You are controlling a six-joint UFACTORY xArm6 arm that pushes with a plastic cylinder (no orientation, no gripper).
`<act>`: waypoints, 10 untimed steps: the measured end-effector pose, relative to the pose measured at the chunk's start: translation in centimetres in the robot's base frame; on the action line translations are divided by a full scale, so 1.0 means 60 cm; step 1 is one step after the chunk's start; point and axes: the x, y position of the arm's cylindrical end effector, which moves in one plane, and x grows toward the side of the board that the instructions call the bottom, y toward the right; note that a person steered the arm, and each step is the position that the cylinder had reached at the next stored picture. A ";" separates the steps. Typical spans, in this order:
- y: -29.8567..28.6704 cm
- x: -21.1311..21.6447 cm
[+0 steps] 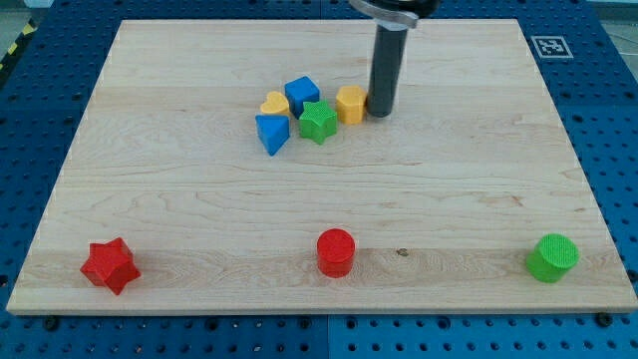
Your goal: Push the green circle towards the right of the green star
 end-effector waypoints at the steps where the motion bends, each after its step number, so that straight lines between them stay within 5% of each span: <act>1: -0.012 -0.013; 3: 0.079 -0.004; 5: 0.279 0.218; 6: 0.437 0.297; 7: 0.480 0.322; 8: 0.453 0.400; 10: 0.345 0.381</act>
